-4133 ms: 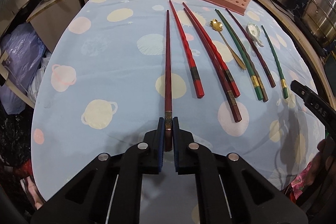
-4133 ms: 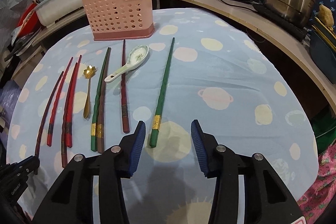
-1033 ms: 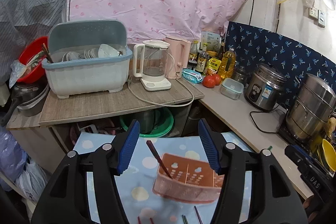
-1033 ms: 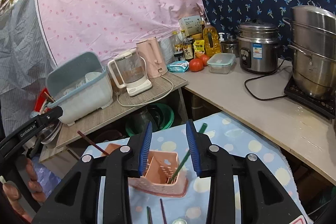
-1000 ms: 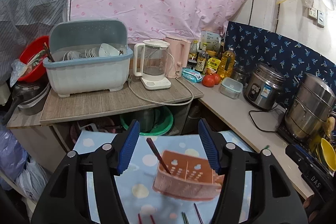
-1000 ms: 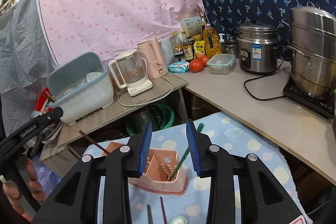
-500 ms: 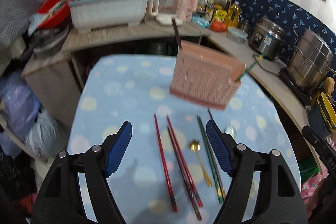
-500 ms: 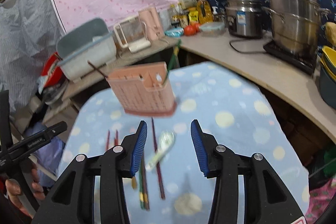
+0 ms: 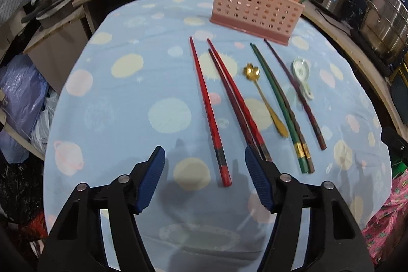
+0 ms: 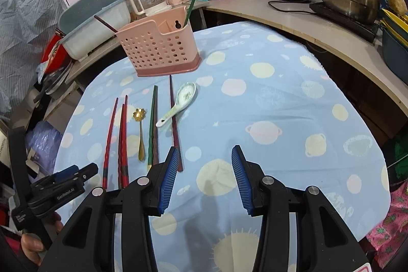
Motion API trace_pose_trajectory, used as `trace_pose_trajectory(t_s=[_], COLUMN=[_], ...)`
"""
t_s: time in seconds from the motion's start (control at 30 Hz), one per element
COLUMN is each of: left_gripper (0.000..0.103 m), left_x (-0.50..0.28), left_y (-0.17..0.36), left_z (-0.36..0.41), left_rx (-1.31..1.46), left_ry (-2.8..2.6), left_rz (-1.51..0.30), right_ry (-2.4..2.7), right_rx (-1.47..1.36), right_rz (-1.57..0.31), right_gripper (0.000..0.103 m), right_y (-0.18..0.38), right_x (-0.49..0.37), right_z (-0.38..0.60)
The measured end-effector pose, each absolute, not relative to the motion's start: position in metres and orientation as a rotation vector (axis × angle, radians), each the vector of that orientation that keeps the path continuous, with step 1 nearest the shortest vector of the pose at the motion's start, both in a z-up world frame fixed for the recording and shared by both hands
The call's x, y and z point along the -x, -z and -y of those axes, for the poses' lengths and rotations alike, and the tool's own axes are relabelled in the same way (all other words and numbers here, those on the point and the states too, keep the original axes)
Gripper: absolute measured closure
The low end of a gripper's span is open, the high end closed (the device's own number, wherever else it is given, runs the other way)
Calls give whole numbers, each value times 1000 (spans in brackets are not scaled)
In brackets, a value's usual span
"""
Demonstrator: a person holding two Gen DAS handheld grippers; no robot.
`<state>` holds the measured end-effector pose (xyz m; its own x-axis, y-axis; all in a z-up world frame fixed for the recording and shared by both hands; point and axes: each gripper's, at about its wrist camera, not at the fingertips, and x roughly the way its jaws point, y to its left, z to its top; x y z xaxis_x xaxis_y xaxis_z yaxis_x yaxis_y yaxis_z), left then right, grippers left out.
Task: Organize utensils
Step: 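Grasp a red chopstick with the left gripper while the right gripper grasps the white ceramic spoon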
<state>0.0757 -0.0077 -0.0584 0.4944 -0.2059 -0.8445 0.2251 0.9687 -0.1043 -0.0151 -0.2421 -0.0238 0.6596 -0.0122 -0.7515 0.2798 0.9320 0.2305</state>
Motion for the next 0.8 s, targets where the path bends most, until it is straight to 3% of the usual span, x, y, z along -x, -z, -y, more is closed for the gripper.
trace_pose_trajectory(t_s=[0.27, 0.33, 0.37, 0.43, 0.57, 0.8], left_gripper=[55, 69, 71, 94, 95, 95], left_x=[-76, -78, -78, -78, -79, -80], left_y=[76, 81, 81, 81, 82, 82], left_z=[14, 16, 16, 16, 15, 13], left_rx=[-33, -38, -42, -39, -30, -12], left_ry=[270, 278, 271, 293, 304, 315], left_rz=[-1052, -1069, -1062, -1059, -1063, -1071], right_ry=[142, 129, 121, 107, 65, 46], right_rx=[-346, -350, -355, -371, -411, -451], right_rz=[-876, -884, -888, -893, -894, -900], right_gripper=[60, 60, 60, 60, 63, 79], right_y=[36, 39, 40, 41, 43, 52], right_x=[6, -1, -5, -15, -39, -81], right_z=[235, 232, 232, 230, 225, 219])
